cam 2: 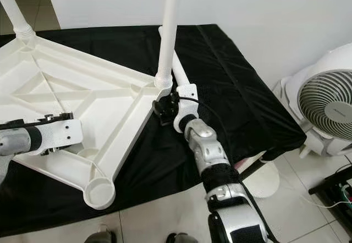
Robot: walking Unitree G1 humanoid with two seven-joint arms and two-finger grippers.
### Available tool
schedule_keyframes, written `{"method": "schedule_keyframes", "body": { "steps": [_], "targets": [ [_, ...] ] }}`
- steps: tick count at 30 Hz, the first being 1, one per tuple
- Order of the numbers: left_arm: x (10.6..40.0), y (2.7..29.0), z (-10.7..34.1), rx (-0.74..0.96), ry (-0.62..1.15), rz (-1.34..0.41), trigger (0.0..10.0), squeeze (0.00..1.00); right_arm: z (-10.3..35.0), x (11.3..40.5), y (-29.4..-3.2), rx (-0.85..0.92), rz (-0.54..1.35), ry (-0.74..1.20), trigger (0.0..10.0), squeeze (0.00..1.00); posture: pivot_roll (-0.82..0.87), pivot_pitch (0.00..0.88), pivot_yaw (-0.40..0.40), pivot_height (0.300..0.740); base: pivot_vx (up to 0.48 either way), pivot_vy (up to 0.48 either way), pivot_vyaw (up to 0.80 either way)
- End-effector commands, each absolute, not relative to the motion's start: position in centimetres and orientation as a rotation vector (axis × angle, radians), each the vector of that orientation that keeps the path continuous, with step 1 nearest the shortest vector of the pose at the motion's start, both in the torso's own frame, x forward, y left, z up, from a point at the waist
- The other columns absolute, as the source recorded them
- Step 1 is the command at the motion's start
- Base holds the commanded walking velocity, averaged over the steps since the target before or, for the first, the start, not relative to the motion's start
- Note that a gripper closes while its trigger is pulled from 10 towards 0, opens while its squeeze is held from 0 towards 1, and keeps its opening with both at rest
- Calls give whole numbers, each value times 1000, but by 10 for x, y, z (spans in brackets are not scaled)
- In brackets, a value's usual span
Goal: Building children table
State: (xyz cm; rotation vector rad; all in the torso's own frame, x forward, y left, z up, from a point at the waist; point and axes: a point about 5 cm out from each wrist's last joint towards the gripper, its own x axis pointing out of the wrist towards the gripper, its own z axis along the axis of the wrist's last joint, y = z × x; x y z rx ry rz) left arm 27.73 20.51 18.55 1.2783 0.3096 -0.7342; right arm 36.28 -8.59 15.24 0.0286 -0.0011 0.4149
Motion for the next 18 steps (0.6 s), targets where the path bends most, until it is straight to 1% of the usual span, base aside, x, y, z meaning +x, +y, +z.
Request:
{"method": "schedule_keyframes", "body": {
  "steps": [1, 3, 4, 6, 7, 8, 9, 10, 15, 17, 18],
  "targets": [
    [275, 194, 177, 1279, 301, -813, 10000, 0, 151, 364, -87, 28, 388, -3, 10000, 0, 138, 139, -76, 740, 0, 0, 0],
    [276, 194, 176, 1286, 302, -813, 10000, 0, 151, 364, -86, 30, 374, -12, 10000, 0, 138, 139, -76, 740, 0, 0, 0],
    [276, 194, 177, 1290, 301, -814, 10000, 0, 148, 364, -85, 95, 361, 5, 10000, 0, 139, 140, -79, 740, 0, 0, 0],
    [276, 194, 177, 1290, 301, -814, 10000, 0, 148, 364, -85, 95, 361, 5, 10000, 0, 139, 140, -79, 740, 0, 0, 0],
    [277, 194, 177, 1290, 300, -814, 10000, 0, 145, 363, -84, 154, 362, 13, 10000, 0, 139, 140, -77, 740, 0, 0, 0],
    [277, 194, 177, 1290, 300, -814, 10000, 0, 145, 363, -84, 154, 362, 13, 10000, 0, 139, 140, -77, 740, 0, 0, 0],
    [277, 192, 179, 1294, 299, -823, 10000, 0, 137, 367, -81, 293, 355, 69, 10000, 0, 141, 147, -73, 740, 0, 0, 0],
    [277, 191, 179, 1300, 296, -831, 10000, 0, 136, 369, -78, 333, 366, 91, 10000, 0, 146, 149, -69, 740, 0, 0, 0],
    [277, 189, 181, 1314, 292, -852, 10000, 0, 136, 374, -72, 417, 392, 132, 10000, 0, 150, 156, -67, 740, 0, 0, 0],
    [278, 188, 182, 1323, 289, -858, 10000, 0, 140, 376, -68, 497, 430, 138, 10000, 0, 155, 160, -63, 740, 0, 0, 0],
    [278, 188, 182, 1323, 289, -858, 10000, 0, 140, 376, -68, 497, 430, 138, 10000, 0, 155, 160, -63, 740, 0, 0, 0]
  ]
}}
